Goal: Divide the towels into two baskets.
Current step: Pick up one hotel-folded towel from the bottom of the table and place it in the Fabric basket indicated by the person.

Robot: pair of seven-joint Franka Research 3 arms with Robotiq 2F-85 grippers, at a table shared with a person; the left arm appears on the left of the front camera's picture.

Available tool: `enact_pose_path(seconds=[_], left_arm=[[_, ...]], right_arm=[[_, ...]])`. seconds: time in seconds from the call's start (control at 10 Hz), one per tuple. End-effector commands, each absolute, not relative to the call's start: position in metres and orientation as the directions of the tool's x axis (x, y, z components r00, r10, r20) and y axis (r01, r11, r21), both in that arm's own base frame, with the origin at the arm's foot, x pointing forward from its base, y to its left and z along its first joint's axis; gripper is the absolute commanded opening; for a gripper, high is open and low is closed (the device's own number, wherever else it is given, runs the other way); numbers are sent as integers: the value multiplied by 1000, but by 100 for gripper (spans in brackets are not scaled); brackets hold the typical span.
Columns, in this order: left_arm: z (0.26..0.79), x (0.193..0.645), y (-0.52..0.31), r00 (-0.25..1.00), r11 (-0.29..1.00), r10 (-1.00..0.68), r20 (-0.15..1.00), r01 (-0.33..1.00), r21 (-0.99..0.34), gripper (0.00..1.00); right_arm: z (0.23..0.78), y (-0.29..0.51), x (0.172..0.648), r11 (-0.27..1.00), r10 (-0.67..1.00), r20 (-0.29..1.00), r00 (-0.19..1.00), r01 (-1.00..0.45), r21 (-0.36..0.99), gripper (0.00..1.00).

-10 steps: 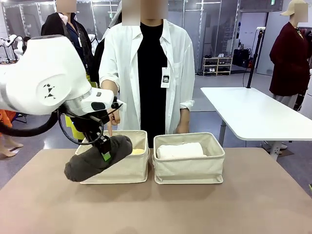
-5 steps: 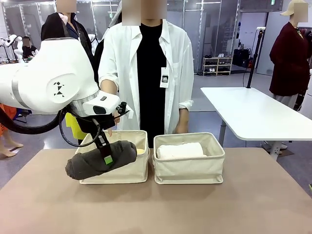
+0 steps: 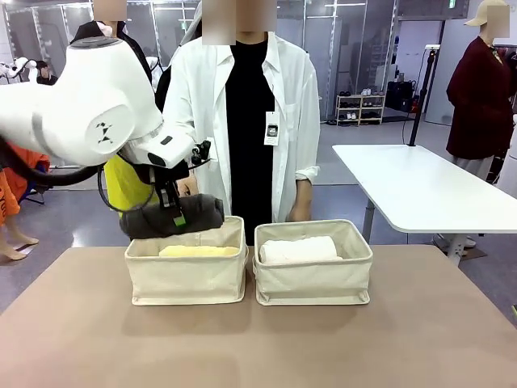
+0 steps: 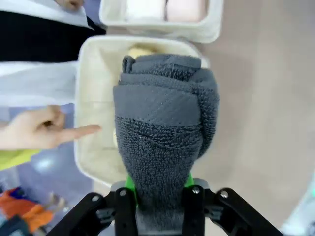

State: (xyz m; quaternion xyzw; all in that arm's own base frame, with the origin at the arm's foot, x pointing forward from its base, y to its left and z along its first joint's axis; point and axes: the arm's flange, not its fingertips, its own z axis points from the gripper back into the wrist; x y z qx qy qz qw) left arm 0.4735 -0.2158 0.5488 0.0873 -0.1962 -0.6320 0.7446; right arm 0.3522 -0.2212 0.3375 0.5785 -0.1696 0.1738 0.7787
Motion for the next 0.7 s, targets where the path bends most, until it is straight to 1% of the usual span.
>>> enact_pose_path(seconds=[0.0, 0.2, 0.3, 0.4, 0.6], left_arm=[[539, 537, -223, 104, 123, -992, 73, 927, 354, 37], [508, 568, -234, 37, 68, -993, 116, 957, 280, 37], [489, 579, -240, 10, 37, -995, 103, 964, 262, 37], [471, 586, -242, 4, 27, -996, 93, 968, 249, 37], [449, 594, -245, 53, 61, -998, 42, 972, 226, 37]], right_arm=[[340, -220, 349, 270, 73, 470, 880, -471, 840, 100], [340, -220, 349, 270, 73, 470, 880, -471, 840, 100], [340, -220, 349, 270, 73, 470, 880, -471, 840, 100], [340, -220, 349, 270, 73, 470, 880, -471, 840, 100], [340, -220, 349, 270, 73, 470, 880, -471, 840, 100]])
